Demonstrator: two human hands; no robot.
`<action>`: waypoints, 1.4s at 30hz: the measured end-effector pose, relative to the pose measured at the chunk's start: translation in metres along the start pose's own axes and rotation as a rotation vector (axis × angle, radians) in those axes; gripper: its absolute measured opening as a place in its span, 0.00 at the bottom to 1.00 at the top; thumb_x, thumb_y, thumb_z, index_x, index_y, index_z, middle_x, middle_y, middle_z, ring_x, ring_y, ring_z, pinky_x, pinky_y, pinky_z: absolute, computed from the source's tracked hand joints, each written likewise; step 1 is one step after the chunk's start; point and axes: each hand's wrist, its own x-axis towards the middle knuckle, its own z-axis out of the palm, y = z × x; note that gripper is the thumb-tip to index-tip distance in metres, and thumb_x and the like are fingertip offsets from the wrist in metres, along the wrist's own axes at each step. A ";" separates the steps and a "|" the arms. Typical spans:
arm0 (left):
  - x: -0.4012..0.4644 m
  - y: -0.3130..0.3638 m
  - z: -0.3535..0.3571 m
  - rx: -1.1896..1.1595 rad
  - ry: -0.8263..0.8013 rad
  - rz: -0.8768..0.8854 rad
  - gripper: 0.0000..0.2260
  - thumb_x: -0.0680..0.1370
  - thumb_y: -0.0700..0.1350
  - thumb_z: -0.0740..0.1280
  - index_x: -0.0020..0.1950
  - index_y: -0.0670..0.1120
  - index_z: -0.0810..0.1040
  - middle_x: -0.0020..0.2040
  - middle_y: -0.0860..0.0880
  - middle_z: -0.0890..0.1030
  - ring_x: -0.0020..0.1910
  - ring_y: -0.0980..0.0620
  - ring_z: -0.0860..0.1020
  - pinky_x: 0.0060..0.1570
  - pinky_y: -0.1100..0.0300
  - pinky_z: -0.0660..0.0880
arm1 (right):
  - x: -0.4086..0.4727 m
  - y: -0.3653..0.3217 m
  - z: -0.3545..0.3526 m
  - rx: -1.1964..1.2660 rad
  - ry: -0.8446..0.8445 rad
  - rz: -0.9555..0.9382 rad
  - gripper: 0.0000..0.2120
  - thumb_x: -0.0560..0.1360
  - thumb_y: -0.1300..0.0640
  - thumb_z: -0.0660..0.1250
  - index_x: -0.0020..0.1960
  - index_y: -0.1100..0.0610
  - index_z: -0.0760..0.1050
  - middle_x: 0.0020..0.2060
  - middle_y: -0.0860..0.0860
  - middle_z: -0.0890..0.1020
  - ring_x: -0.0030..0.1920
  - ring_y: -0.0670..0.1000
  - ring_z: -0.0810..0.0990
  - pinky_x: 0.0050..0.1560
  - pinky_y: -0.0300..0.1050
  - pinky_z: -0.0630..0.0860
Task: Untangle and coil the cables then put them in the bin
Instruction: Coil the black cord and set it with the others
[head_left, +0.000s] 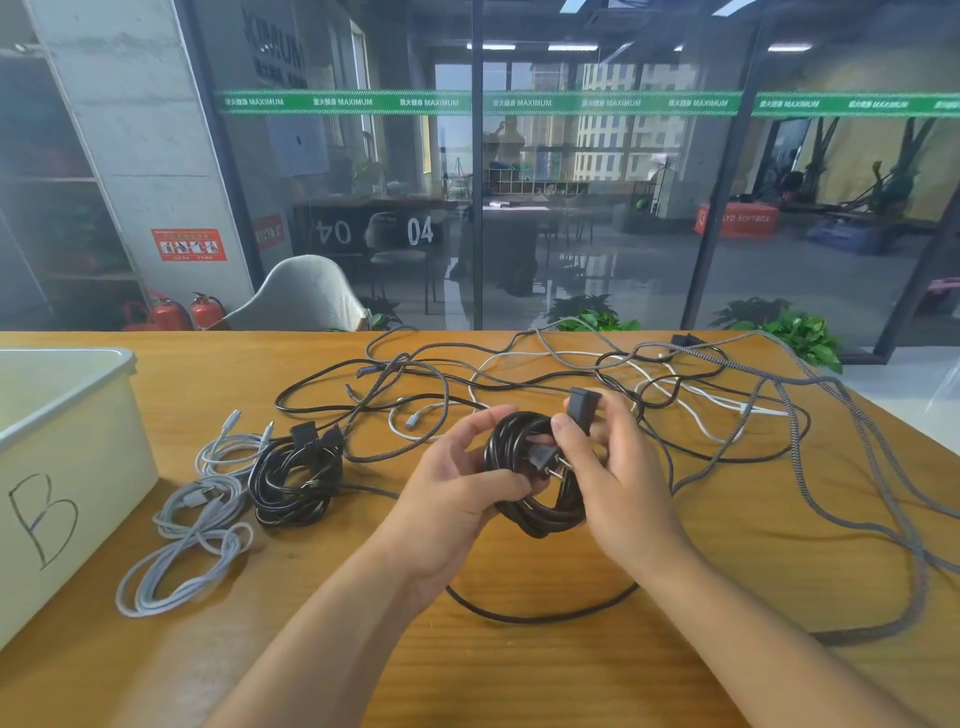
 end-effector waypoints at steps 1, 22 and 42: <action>-0.001 0.001 0.001 0.019 -0.005 0.005 0.31 0.68 0.31 0.72 0.71 0.46 0.74 0.55 0.38 0.85 0.51 0.43 0.84 0.63 0.48 0.78 | 0.000 -0.002 0.000 0.021 -0.009 0.001 0.03 0.84 0.53 0.65 0.55 0.51 0.73 0.45 0.37 0.86 0.50 0.40 0.85 0.48 0.32 0.75; -0.002 0.001 0.000 0.734 0.250 0.428 0.04 0.82 0.48 0.69 0.50 0.54 0.84 0.42 0.57 0.84 0.44 0.56 0.82 0.46 0.61 0.78 | -0.009 -0.008 0.002 -0.019 -0.197 0.016 0.09 0.81 0.42 0.65 0.58 0.43 0.76 0.49 0.44 0.85 0.50 0.48 0.84 0.41 0.52 0.83; -0.001 -0.008 0.003 0.673 0.092 0.217 0.18 0.82 0.35 0.64 0.68 0.54 0.73 0.49 0.54 0.84 0.49 0.59 0.81 0.51 0.64 0.77 | -0.007 -0.002 0.007 0.058 -0.092 0.063 0.06 0.82 0.46 0.65 0.58 0.42 0.79 0.45 0.43 0.84 0.44 0.46 0.83 0.45 0.41 0.78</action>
